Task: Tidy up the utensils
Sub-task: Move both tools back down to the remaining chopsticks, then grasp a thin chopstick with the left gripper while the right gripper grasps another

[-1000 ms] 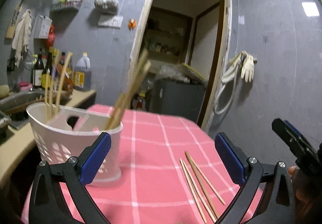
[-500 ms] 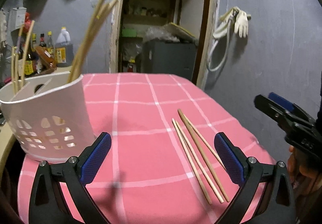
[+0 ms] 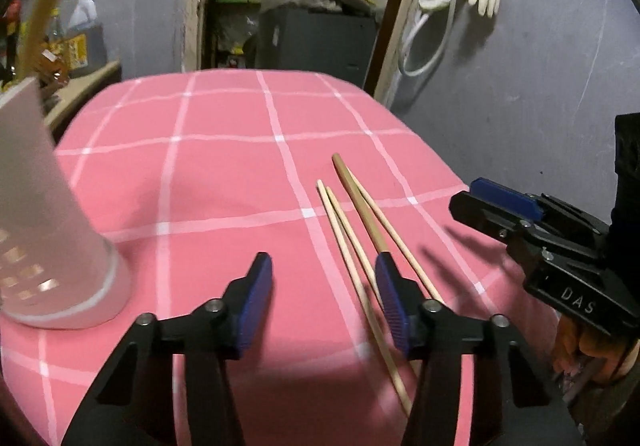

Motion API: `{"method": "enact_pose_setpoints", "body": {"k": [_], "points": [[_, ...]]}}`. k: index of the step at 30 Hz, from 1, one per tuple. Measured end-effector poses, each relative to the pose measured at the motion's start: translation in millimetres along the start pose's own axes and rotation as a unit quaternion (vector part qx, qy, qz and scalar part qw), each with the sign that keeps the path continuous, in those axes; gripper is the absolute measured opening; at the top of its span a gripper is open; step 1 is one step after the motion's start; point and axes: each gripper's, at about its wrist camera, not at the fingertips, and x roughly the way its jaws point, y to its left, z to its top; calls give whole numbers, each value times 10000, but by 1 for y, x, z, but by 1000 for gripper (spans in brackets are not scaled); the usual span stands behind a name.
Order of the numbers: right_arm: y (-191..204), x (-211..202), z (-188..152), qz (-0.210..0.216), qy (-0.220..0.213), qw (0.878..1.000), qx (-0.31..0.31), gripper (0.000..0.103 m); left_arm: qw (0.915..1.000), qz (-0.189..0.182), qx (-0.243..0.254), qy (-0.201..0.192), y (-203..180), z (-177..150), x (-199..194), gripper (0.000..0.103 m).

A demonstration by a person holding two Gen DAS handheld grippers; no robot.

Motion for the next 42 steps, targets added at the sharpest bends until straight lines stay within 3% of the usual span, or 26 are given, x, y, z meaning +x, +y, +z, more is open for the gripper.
{"method": "enact_pose_setpoints", "body": {"k": [7, 15, 18, 31, 42], "points": [[-3, 13, 2, 120, 286, 9995, 86, 26, 9991, -81, -42, 414, 4, 8, 24, 26], [0, 26, 4, 181, 508, 9985, 120, 25, 9985, 107, -32, 534, 4, 15, 41, 13], [0, 31, 4, 199, 580, 9980, 160, 25, 9983, -16, -91, 571, 9, 16, 42, 6], [-1, 65, 9, 413, 1236, 9911, 279, 20, 9971, -191, -293, 674, 16, 20, 37, 6], [9, 91, 27, 4, 1639, 9865, 7, 20, 9976, -127, -183, 656, 12, 19, 42, 6]]}}
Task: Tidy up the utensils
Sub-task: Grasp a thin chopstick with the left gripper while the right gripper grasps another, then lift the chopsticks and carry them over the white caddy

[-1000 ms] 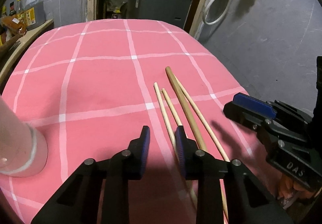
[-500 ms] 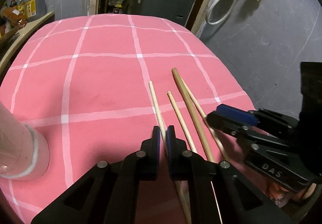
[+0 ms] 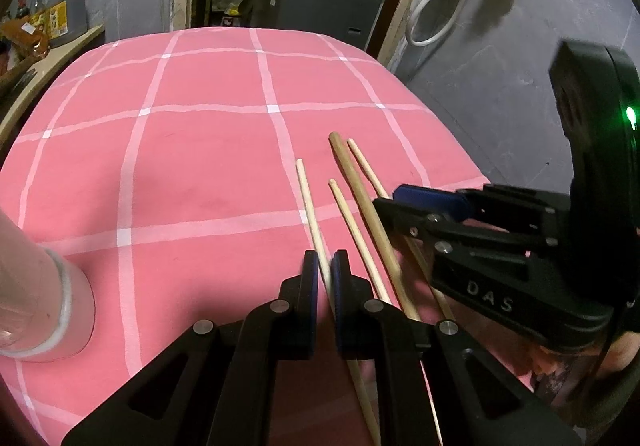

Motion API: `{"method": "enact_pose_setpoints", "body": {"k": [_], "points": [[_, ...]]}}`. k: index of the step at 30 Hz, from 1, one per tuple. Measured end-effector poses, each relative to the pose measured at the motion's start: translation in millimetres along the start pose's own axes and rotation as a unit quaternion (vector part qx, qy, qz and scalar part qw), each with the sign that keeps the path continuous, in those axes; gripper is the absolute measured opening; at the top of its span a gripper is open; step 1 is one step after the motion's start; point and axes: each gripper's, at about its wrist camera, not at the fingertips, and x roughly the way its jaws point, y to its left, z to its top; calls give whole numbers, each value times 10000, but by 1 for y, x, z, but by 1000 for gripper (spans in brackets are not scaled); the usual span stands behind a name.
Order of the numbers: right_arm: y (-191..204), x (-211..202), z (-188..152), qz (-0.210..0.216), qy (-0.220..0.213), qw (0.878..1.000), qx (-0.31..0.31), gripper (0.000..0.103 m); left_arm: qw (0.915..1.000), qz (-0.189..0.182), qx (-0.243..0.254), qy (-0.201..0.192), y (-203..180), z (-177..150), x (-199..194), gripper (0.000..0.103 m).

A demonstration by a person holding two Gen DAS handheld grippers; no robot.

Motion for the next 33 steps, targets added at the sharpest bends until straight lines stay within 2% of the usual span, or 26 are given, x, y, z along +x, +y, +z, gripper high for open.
{"method": "enact_pose_setpoints", "body": {"k": [1, 4, 8, 12, 16, 19, 23, 27, 33], "points": [[-2, 1, 2, 18, 26, 10000, 56, 20, 10000, 4, 18, 1, 0, 0, 0, 6], [-8, 1, 4, 73, 45, 9996, 272, 7, 10000, -50, -22, 7, 1, 0, 1, 5], [-13, -6, -4, 251, -100, 9973, 689, 3, 9999, -97, -114, -6, 5, 0, 0, 5], [-20, -22, -19, 383, -542, 9927, 1005, 3, 9996, -31, -170, -224, 5, -1, -8, 3], [-27, -45, -36, 544, -1116, 9826, 1378, 3, 9987, -81, -199, -465, 4, -1, -19, 3], [-18, -66, -46, 582, -1651, 9748, 1386, 3, 9960, -103, -175, -874, 2, -4, -36, 2], [2, -90, -54, 519, -2372, 9636, 1122, 3, 9877, -126, -167, -1552, -1, -11, -64, 3], [16, -110, -60, 494, -2919, 9510, 895, 3, 9754, -39, -142, -2200, -5, -19, -91, 3], [31, -131, -61, 513, -3522, 9319, 698, 3, 9560, -30, -113, -2930, -10, -28, -122, 3]]}}
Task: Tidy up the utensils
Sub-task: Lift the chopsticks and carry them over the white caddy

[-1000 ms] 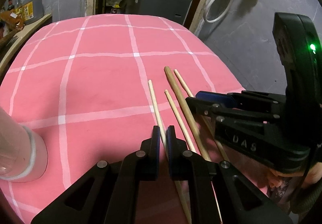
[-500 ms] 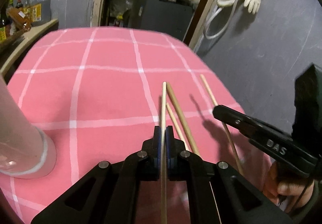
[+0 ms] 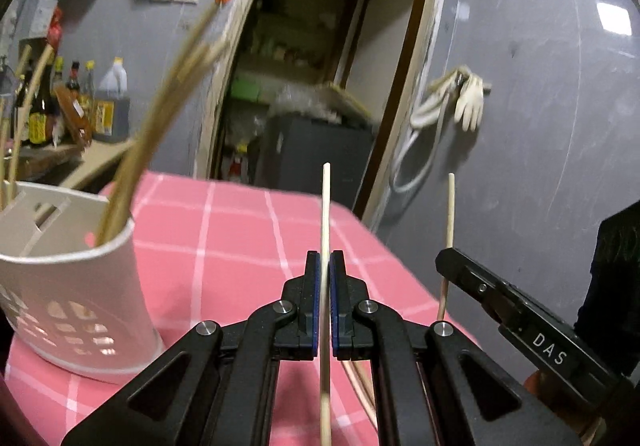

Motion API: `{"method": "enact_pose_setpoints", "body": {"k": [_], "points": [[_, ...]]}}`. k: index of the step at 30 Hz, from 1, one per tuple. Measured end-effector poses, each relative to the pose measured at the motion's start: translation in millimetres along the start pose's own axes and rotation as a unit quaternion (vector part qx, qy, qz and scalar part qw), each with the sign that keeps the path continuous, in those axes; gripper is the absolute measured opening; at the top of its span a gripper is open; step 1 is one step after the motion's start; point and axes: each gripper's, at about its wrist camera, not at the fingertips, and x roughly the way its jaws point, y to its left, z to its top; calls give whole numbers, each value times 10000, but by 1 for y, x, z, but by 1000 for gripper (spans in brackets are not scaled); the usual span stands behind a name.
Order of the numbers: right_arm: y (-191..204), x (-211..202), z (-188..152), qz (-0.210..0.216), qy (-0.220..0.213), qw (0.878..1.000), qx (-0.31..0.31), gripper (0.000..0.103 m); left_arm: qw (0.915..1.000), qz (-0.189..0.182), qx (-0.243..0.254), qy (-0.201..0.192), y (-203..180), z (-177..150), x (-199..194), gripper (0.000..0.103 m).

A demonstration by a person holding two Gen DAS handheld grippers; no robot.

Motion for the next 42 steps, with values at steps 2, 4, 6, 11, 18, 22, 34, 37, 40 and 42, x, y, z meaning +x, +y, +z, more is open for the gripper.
{"method": "enact_pose_setpoints", "body": {"k": [2, 4, 6, 11, 18, 22, 34, 37, 40, 42], "points": [[6, -4, 3, 42, -147, 9999, -7, 3, 9999, -9, -26, -156, 0, 4, -6, 3], [11, -6, 8, 136, -299, 9995, 16, 3, 9995, -5, -69, -312, 2, 8, -12, 3], [17, -7, 13, 241, -419, 9988, 39, 3, 9988, 1, -132, -479, 5, 15, -20, 3], [40, -2, 25, 539, -644, 9965, -36, 3, 9955, -15, -418, -845, 27, 40, -47, 3], [74, 16, 47, 1019, -874, 9908, -159, 3, 9884, 357, -619, -1342, 78, 80, -83, 3], [97, 26, 57, 1285, -991, 9864, -274, 3, 9815, 611, -842, -1607, 116, 96, -97, 3], [154, 74, 63, 1574, -1347, 9767, -564, 3, 9583, 1320, -1064, -2301, 202, 112, -117, 3], [163, 83, 53, 1495, -1442, 9754, -734, 3, 9553, 1457, -1058, -2346, 212, 107, -114, 3], [165, 90, 43, 1441, -1432, 9754, -852, 3, 9530, 1562, -1124, -2339, 221, 99, -106, 3], [165, 95, 38, 1410, -1393, 9763, -867, 3, 9517, 1635, -1182, -2314, 226, 93, -101, 3]]}}
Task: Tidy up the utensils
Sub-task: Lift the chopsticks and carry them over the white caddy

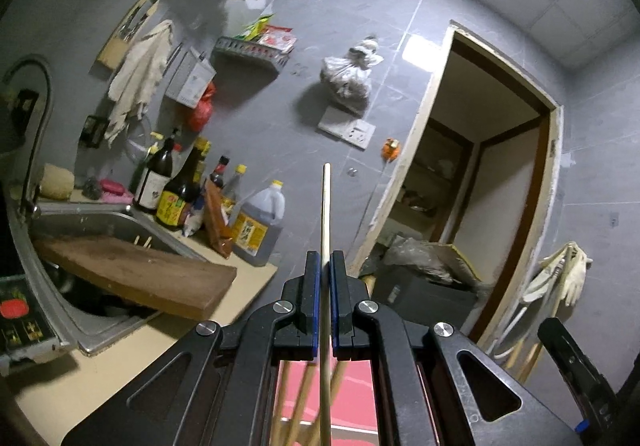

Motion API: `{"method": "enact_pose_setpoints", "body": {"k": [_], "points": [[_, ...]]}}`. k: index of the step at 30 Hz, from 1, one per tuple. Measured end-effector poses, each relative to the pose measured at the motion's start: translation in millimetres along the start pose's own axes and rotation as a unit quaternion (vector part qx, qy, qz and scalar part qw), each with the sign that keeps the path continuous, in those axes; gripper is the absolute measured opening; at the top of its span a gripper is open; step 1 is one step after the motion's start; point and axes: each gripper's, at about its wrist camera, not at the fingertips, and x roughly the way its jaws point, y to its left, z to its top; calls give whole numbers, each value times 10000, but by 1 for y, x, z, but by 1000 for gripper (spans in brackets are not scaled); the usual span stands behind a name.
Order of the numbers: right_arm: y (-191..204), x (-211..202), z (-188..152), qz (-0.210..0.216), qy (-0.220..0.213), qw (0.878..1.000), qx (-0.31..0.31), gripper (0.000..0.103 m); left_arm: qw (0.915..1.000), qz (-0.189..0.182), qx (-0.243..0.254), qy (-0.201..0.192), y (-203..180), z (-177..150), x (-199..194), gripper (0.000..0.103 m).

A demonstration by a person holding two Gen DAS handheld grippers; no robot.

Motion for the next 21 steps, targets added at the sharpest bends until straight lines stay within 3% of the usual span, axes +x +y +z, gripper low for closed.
{"method": "enact_pose_setpoints", "body": {"k": [21], "points": [[-2, 13, -36, 14, 750, 9971, 148, 3, 9983, -31, 444, 365, -13, -51, -11, 3]]}}
